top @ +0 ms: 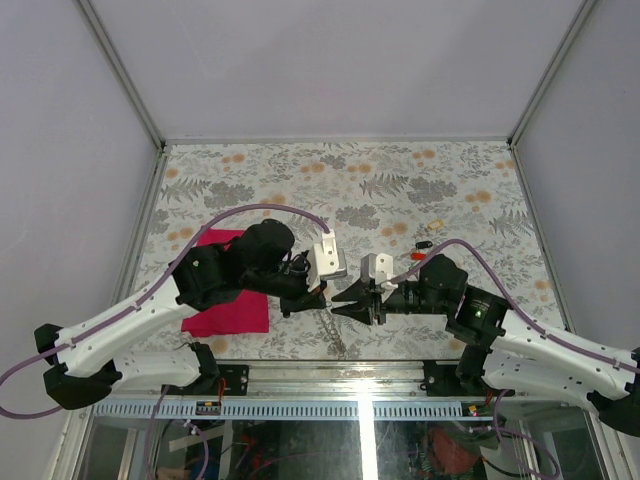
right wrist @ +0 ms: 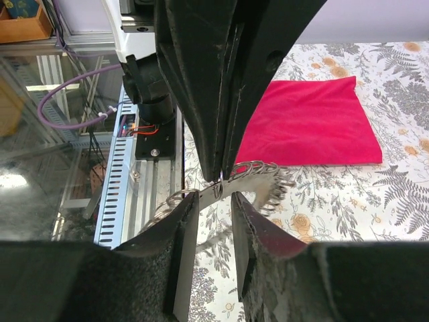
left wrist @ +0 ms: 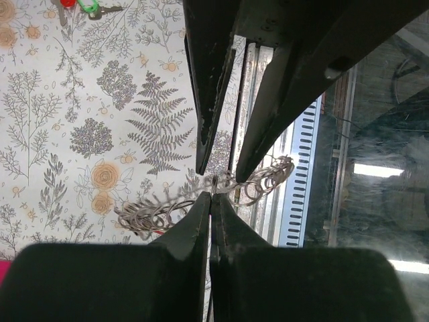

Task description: Put the keys on the keyring

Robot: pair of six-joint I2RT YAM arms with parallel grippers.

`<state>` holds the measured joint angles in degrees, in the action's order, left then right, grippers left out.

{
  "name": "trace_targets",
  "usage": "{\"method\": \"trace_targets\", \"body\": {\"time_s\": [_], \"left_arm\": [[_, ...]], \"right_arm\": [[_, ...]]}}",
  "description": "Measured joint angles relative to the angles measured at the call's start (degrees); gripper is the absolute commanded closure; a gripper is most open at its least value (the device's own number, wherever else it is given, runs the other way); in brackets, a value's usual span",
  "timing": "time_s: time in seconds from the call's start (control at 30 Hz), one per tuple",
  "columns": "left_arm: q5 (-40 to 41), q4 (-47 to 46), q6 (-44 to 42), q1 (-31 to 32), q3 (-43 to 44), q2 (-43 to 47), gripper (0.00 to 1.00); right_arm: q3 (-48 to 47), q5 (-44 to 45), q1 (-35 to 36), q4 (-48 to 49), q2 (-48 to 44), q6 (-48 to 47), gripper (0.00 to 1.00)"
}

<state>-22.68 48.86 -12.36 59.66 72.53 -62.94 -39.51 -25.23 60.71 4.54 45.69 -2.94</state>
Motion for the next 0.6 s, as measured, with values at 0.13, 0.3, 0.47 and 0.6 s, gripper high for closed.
{"method": "trace_targets", "body": {"time_s": [0.13, 0.3, 0.47, 0.6], "left_arm": [[0.02, 0.11, -0.02, 0.22, 0.02, 0.0, 1.0], [-0.02, 0.48, -0.02, 0.72, 0.04, -0.02, 1.0], [-0.02, 0.94, -0.15, 1.09, 0.33, -0.22, 1.0], [0.0, 1.33, -0.26, 1.11, 0.63, 0.02, 0.9]], "right_arm": [[-0.09, -0.63, 0.0, 0.87, 1.27, 0.13, 0.7], [-0.09, -1.33, 0.0, 1.55, 2.19, 0.2, 0.77], [-0.31, -1.77, 0.0, 1.9, 2.84, 0.42, 1.0], [-0.83, -1.88, 0.0, 1.75, 3.28, 0.57, 1.0]]}}
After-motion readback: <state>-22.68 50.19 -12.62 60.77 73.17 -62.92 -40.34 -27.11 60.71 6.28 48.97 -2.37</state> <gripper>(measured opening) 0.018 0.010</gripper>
